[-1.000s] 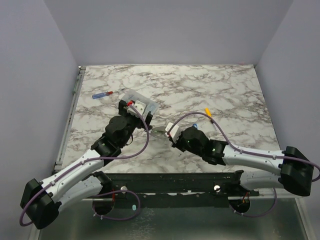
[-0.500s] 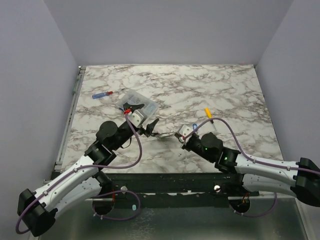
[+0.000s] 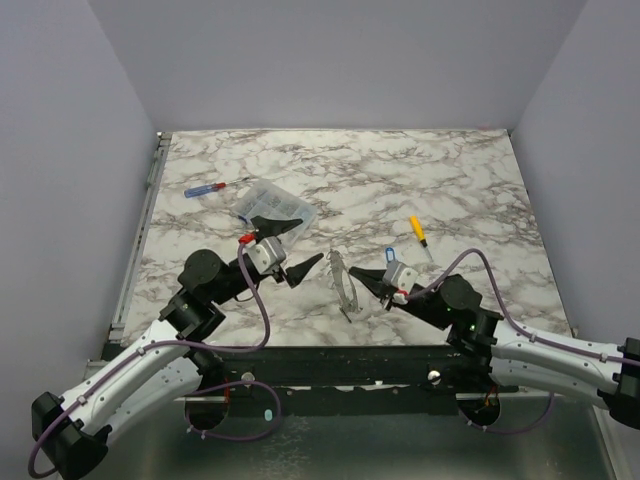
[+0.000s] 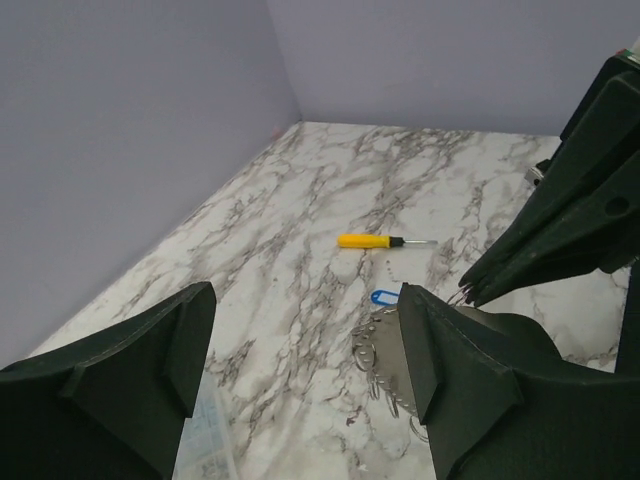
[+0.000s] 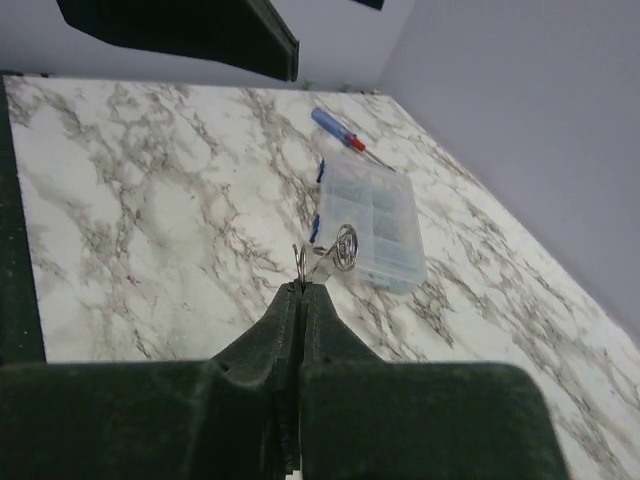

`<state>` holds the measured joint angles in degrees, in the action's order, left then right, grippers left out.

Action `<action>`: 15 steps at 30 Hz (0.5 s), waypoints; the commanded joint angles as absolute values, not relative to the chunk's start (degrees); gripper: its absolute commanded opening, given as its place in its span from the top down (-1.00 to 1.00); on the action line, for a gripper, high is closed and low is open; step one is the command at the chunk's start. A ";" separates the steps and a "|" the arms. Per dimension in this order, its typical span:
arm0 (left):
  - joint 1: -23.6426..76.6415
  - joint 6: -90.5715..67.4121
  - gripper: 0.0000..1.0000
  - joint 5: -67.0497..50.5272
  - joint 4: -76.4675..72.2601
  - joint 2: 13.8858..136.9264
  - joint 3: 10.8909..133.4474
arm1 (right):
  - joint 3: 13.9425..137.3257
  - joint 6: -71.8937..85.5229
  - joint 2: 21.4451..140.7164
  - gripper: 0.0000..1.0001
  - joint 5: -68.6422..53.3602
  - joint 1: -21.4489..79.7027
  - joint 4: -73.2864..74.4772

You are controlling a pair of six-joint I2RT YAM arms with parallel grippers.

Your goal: Put the keys on the keyring

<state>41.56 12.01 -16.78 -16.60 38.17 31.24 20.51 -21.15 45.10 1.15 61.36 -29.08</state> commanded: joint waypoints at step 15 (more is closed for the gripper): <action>38.71 4.45 -0.21 -46.29 -19.54 38.58 34.68 | 17.47 -13.73 40.32 0.99 -8.86 61.08 -50.50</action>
<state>39.20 7.53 -37.56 -16.88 37.89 33.19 18.26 -17.28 40.71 -6.13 61.36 -41.71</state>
